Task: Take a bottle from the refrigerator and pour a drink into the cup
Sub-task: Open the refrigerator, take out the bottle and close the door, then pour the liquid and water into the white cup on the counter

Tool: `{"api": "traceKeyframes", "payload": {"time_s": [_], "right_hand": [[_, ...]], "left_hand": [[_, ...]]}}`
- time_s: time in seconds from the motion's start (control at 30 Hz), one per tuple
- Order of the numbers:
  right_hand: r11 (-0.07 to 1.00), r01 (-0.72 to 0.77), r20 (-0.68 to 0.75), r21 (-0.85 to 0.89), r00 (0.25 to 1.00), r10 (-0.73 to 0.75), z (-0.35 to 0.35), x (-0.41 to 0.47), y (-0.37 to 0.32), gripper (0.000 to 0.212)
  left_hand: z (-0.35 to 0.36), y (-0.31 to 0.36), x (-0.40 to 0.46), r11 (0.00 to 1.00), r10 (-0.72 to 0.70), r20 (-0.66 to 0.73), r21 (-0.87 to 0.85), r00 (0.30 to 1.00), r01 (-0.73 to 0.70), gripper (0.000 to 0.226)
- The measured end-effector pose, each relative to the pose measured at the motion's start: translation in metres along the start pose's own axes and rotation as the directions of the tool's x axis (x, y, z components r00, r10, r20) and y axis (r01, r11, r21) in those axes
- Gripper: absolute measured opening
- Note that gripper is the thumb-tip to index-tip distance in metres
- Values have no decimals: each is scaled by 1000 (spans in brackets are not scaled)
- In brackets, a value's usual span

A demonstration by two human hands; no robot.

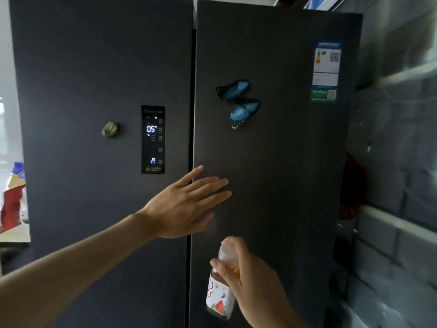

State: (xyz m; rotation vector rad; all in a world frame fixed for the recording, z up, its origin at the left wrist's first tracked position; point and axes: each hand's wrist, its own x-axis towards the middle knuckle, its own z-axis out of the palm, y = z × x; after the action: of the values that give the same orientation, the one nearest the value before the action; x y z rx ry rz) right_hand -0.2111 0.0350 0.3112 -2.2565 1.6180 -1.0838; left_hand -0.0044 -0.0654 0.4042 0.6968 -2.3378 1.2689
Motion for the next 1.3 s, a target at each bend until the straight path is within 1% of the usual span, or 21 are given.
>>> {"api": "traceKeyframes", "payload": {"time_s": [0.07, 0.13, 0.23, 0.3, 0.37, 0.43, 0.47, 0.6, 0.67, 0.73, 0.8, 0.87, 0.93, 1.0, 1.07, 1.1, 1.13, 1.2, 1.27, 1.3], "right_hand": [[999, 39, -9, 6, 999, -39, 2, 1, -1, 55], [995, 85, 20, 51, 996, -86, 9, 1, -3, 54], [983, 126, 103, 131, 985, -140, 33, -3, -17, 54], [974, 140, 140, 180, 976, -166, 55, -8, -27, 55], [966, 152, 208, 209, 958, -196, 83, -13, -46, 60], [960, 164, 296, 225, 928, -228, 110, -18, -72, 66], [953, 194, 326, 235, 907, -265, 124, -20, -86, 66], [911, 315, 392, 265, 828, -400, 176, -31, -145, 50], [885, 378, 407, 271, 788, -461, 205, -35, -174, 49], [854, 430, 421, 294, 743, -520, 234, -42, -206, 54], [823, 450, 441, 347, 696, -567, 262, -53, -243, 59], [785, 457, 445, 418, 650, -616, 294, -70, -290, 64], [756, 440, 440, 485, 624, -645, 313, -83, -322, 61], [727, 442, 442, 525, 588, -677, 340, -100, -361, 55], [700, 433, 451, 568, 548, -704, 364, -118, -397, 52], [685, 429, 454, 588, 526, -719, 374, -124, -414, 52], [672, 427, 463, 605, 498, -733, 384, -132, -431, 52], [631, 430, 469, 645, 428, -772, 414, -151, -472, 52], [599, 422, 459, 681, 391, -797, 430, -161, -491, 49], [580, 420, 460, 698, 357, -813, 443, -168, -506, 46]], "left_hand": [[-14, 17, -23, 998, -56, 40, -30, 998, 58, 54], [-28, 33, -51, 993, -111, 133, -29, 985, 116, 56], [-46, 54, -103, 971, -229, 287, 6, 930, 237, 57], [-55, 72, -138, 950, -305, 372, 48, 877, 310, 61], [-68, 89, -177, 923, -374, 458, 98, 807, 372, 65], [-80, 99, -215, 894, -434, 500, 138, 750, 425, 69], [-86, 101, -235, 872, -475, 512, 166, 716, 460, 70], [-114, 106, -309, 760, -624, 552, 264, 552, 594, 77], [-130, 103, -349, 704, -679, 541, 289, 496, 649, 78], [-151, 98, -387, 652, -730, 520, 337, 444, 679, 79], [-179, 94, -425, 590, -779, 494, 366, 387, 720, 77], [-213, 93, -471, 514, -827, 452, 367, 334, 776, 70], [-238, 95, -503, 450, -865, 401, 357, 300, 819, 61], [-265, 98, -541, 365, -901, 375, 380, 219, 850, 56], [-290, 104, -577, 246, -928, 359, 400, 96, 883, 56], [-300, 106, -592, 199, -938, 342, 413, 51, 889, 54], [-307, 108, -606, 157, -947, 322, 423, 14, 892, 54], [-325, 115, -642, 49, -955, 284, 431, -84, 901, 58], [-331, 120, -657, 9, -954, 272, 448, -126, 894, 63], [-334, 122, -670, -15, -951, 267, 457, -153, 889, 64]]}}
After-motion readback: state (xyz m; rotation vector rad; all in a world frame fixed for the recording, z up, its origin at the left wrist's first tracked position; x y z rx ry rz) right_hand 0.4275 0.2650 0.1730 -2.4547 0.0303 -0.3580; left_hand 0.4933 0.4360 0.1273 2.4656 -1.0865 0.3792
